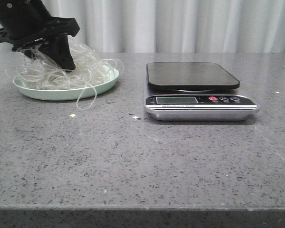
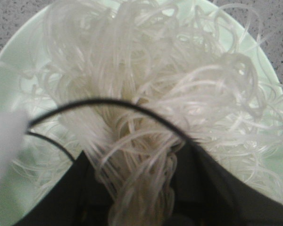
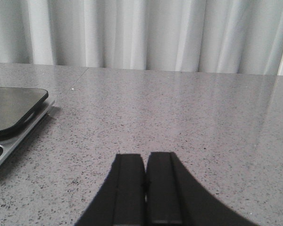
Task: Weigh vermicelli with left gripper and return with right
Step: 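Lower the left gripper into the vermicelli and close on it, then lift the vermicelli with the left gripper and carry it over the scale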
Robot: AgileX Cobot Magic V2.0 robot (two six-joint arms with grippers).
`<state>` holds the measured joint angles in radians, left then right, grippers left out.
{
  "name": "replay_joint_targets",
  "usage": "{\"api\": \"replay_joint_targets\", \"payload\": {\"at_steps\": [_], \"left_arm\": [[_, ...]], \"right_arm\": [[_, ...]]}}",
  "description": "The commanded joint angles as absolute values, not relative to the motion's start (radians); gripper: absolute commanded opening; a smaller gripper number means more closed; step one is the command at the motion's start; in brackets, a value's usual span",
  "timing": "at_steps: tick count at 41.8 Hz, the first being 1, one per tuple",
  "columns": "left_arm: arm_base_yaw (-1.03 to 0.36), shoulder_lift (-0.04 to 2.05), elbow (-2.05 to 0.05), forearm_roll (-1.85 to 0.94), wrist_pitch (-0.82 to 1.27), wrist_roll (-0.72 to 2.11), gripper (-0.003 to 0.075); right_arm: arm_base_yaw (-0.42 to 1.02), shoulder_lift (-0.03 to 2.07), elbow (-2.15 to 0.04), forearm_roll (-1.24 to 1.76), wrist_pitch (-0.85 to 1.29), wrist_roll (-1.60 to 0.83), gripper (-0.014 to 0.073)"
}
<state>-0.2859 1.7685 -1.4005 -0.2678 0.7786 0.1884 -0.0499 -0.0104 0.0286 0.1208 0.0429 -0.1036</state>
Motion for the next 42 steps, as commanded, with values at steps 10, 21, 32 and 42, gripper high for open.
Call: {"api": "replay_joint_targets", "payload": {"at_steps": [10, 21, 32, 42], "left_arm": [[-0.295, 1.717, -1.486, -0.28, 0.864, 0.189, 0.0146], [-0.299, 1.662, -1.667, -0.282, 0.901, 0.189, 0.0145], [-0.424, 1.646, -1.872, -0.284, 0.932, 0.189, 0.0145], [-0.61, 1.666, -1.895, -0.278, 0.799, 0.189, 0.0145]], "right_arm": [[-0.054, -0.027, 0.02, 0.113, -0.04, -0.102, 0.015], [-0.054, -0.027, 0.02, 0.113, -0.04, -0.102, 0.015], [-0.054, -0.027, 0.02, 0.113, -0.04, -0.102, 0.015], [-0.054, -0.027, 0.02, 0.113, -0.04, -0.102, 0.015]]}}
